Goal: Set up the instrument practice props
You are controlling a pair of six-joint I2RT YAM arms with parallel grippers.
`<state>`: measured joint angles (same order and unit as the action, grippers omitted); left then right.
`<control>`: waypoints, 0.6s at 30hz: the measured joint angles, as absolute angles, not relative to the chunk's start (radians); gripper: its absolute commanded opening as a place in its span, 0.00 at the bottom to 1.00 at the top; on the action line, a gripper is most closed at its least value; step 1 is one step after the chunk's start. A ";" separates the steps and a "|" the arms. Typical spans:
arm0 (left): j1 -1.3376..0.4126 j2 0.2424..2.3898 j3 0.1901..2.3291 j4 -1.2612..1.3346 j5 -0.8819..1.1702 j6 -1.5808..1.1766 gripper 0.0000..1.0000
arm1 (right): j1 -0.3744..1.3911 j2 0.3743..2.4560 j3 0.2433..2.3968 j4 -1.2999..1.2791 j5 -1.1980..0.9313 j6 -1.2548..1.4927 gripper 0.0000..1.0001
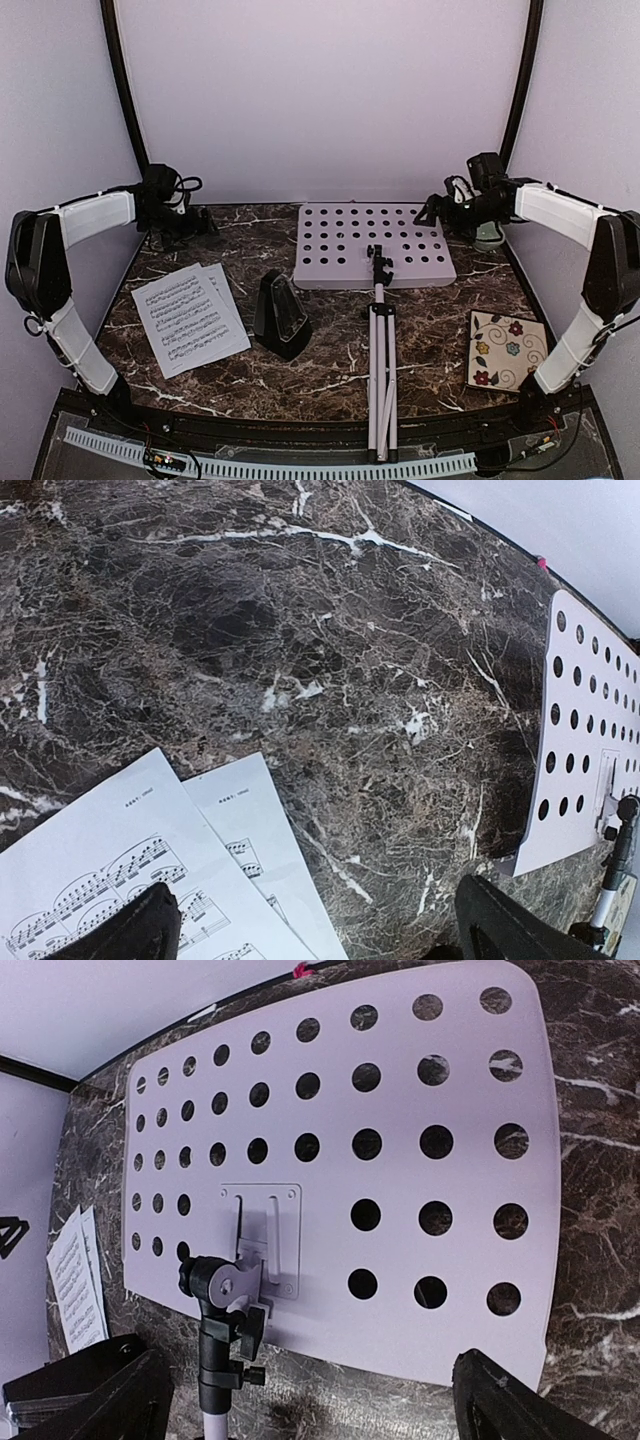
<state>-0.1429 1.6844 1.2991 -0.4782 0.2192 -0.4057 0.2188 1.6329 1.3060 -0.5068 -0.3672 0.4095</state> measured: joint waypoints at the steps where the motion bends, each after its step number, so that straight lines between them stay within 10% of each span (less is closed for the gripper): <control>1: -0.144 1.679 1.299 -0.484 0.211 -0.412 0.99 | 0.228 1.633 1.317 -0.524 -0.351 0.418 0.98; 18: -0.169 1.615 1.293 -0.557 0.101 -0.482 0.99 | 0.586 1.623 1.536 -0.855 -0.023 0.674 0.79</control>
